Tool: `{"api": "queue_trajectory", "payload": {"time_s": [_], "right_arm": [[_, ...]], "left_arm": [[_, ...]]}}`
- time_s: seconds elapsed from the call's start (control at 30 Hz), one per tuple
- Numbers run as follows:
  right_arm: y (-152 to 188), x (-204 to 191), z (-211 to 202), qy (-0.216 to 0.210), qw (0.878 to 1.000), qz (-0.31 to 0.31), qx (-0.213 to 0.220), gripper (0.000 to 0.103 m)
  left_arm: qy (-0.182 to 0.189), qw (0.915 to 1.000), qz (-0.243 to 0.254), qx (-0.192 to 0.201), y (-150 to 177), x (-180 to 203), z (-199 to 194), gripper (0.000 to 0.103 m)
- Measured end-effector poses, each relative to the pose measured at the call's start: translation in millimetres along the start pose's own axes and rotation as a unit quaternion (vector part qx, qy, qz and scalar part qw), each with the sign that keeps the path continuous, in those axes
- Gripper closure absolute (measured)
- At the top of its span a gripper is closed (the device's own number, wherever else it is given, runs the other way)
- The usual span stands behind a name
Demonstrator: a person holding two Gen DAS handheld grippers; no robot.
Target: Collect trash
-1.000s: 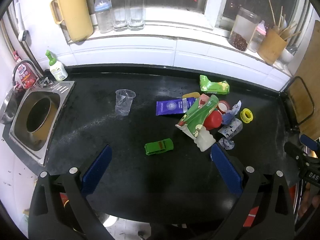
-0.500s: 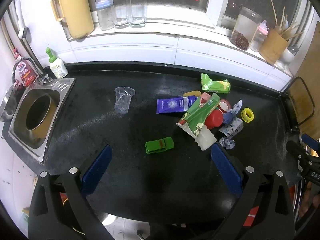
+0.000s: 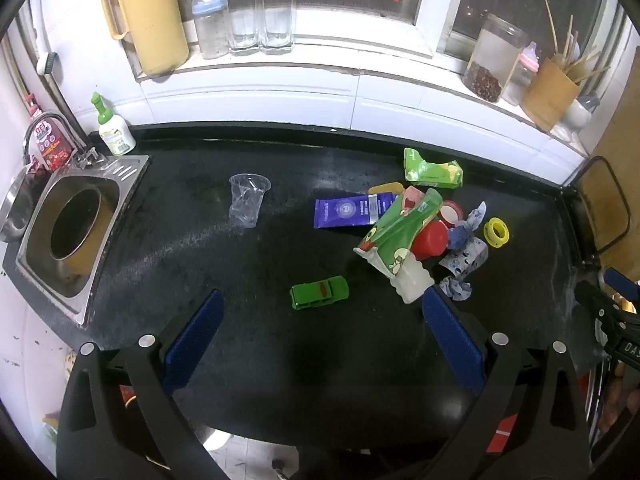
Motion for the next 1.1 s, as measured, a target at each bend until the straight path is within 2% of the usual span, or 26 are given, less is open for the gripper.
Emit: {"api": "queue_trajectory", "payload": {"time_s": [0.47,0.67,0.8,1.0,1.1], "right_arm": [[-3,1,1,0.0,1.0,0.0,-0.001,0.006],[-4,5,8,-0.003,1.0,0.002,-0.006,0.006],[-10,14,31,-0.004,1.0,0.006,-0.01,0.006],[-16,37,80,-0.003,1.0,0.005,-0.012,0.006],[-19,51,113,0.0,1.0,0.008,-0.021,0.006]], "left_arm": [[-0.001,1.0,-0.001,-0.002,0,-1,1,0.006],[-0.003,0.9999,-0.011,0.001,-11,-17,17,0.006],[-0.014,0.9998,-0.012,0.006,-23,-38,44,0.006],[-0.018,0.9998,-0.003,-0.008,-42,-72,119,0.006],[-0.033,0.9993,0.01,-0.014,-53,-84,159,0.006]]}}
Point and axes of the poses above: each gripper's, at about its wrist camera, not at the fingertips, and z roughly the way its jaws point, x to its right, y to its underside, the point moved 10 cm from there along z, roughly the way its jaws point, and after that the axes turned 3 degrees about -y, right-handed, at the moved point
